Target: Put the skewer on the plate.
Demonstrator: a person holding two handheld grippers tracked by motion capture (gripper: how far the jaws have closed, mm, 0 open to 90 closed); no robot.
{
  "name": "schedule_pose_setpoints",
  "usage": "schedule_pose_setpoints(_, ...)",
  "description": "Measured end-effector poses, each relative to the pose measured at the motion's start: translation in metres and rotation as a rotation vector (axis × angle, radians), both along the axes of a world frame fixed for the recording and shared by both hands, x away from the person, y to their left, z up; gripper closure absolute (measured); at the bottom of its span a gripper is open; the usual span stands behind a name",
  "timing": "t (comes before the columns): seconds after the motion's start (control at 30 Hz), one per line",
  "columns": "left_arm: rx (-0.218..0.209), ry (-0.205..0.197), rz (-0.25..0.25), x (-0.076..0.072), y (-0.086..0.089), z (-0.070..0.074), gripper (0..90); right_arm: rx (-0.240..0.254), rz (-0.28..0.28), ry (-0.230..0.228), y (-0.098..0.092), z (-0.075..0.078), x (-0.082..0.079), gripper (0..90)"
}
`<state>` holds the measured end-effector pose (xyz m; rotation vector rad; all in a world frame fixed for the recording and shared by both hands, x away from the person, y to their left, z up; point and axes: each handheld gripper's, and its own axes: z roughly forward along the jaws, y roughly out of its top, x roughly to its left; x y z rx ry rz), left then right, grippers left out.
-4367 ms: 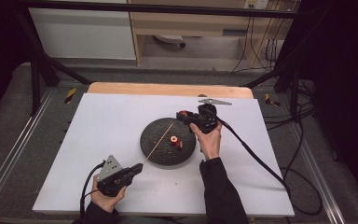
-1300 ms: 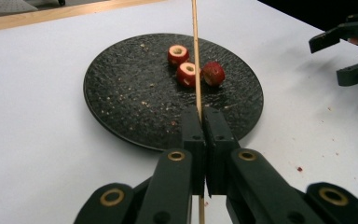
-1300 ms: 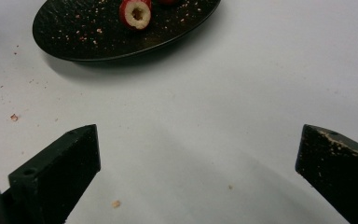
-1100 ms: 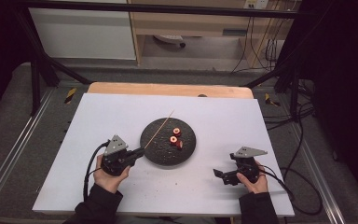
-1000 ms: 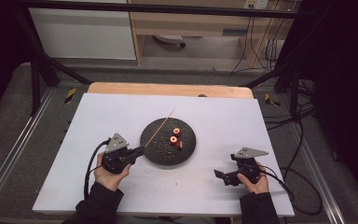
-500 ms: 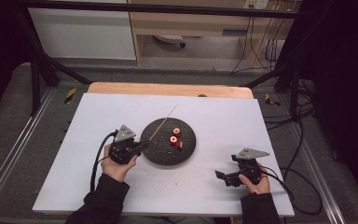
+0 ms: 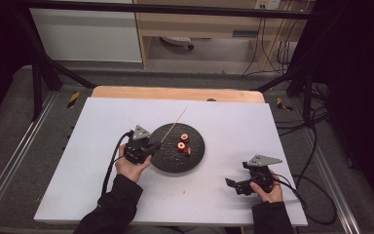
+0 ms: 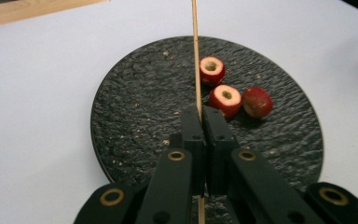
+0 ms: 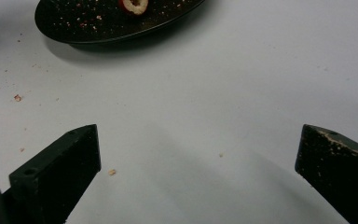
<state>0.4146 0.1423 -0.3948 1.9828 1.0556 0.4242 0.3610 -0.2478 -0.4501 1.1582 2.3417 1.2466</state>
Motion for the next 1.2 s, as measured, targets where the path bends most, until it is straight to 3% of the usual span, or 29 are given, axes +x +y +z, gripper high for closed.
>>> schedule_pose_setpoints(0.27, 0.055, 0.020, 0.014, 0.008, -0.008, -0.015, 88.3, -0.005, 0.003, 0.001, 0.001, -0.001, 0.000, 1.0)
schedule_pose_setpoints(0.57, 0.086, 0.064, 0.026, 0.010, -0.014, -0.035, 88.3, -0.009, 0.002, 0.000, 0.001, -0.001, 0.000, 1.0)
schedule_pose_setpoints(0.83, 0.099, 0.092, 0.034, 0.011, -0.019, -0.039, 88.2, -0.010, 0.004, -0.001, 0.001, -0.001, 0.000, 1.0)
schedule_pose_setpoints(1.2, 0.115, 0.091, 0.031, 0.010, -0.023, -0.041, 87.8, -0.013, 0.005, 0.002, 0.001, -0.002, 0.000, 1.0)
